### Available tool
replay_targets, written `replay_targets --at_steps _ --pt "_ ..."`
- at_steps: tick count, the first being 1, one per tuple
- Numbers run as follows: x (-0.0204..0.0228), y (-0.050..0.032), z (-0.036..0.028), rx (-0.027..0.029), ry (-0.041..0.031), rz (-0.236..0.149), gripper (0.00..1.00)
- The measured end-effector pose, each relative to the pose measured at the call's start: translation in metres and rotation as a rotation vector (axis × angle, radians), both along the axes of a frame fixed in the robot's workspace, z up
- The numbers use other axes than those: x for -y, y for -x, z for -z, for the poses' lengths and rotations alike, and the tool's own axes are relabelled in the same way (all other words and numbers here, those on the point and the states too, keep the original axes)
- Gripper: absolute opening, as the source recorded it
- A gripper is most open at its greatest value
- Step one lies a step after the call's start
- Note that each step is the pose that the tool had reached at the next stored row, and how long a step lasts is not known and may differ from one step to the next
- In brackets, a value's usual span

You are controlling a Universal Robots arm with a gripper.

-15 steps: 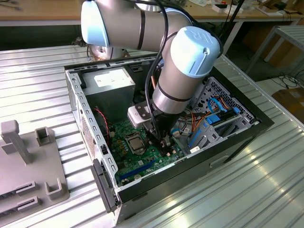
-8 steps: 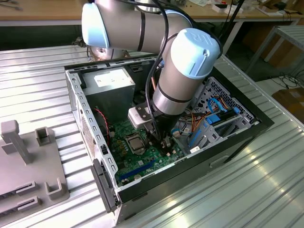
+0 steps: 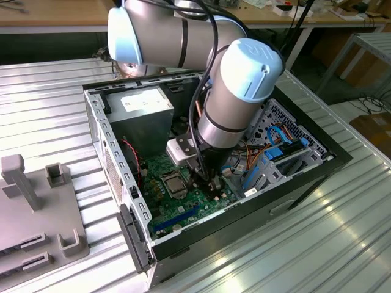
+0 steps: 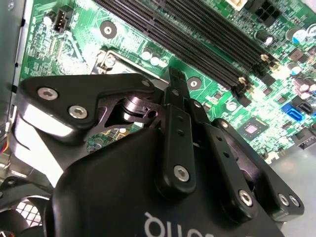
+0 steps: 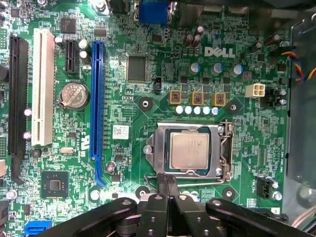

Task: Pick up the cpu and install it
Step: 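Install the first cpu locking lever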

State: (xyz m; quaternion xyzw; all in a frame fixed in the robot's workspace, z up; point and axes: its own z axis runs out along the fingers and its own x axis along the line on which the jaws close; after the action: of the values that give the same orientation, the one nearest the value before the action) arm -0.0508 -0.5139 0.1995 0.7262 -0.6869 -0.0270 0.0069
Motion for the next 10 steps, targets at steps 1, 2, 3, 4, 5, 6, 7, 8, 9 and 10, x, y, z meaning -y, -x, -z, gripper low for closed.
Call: replay_targets --at_steps 1,2,3,4,5,6,7,8,9,10 --pt "-0.0001 -0.0010 0.0003 0.0003 0.0007 0.000 0.11" --pt "-0.0001 -0.0017 0.0006 0.0001 0.0020 0.000 0.11" --pt "-0.0001 -0.0021 0.0010 0.0002 0.0032 0.000 0.11" --pt "-0.0002 -0.0022 0.0014 0.0001 0.0042 0.000 0.11" --pt "-0.0002 -0.0022 0.0015 0.0000 0.0047 0.000 0.11" --pt "-0.0002 -0.0022 0.0015 0.0000 0.0048 0.000 0.11" --pt "-0.0002 -0.0021 0.0007 0.0001 0.0046 0.000 0.11" --pt "-0.0004 -0.0022 -0.0012 0.0008 0.0037 0.000 0.11" --pt "-0.0004 -0.0023 -0.0036 0.0017 0.0035 0.000 0.11" --pt "-0.0003 -0.0022 -0.0058 0.0021 0.0042 0.000 0.11"
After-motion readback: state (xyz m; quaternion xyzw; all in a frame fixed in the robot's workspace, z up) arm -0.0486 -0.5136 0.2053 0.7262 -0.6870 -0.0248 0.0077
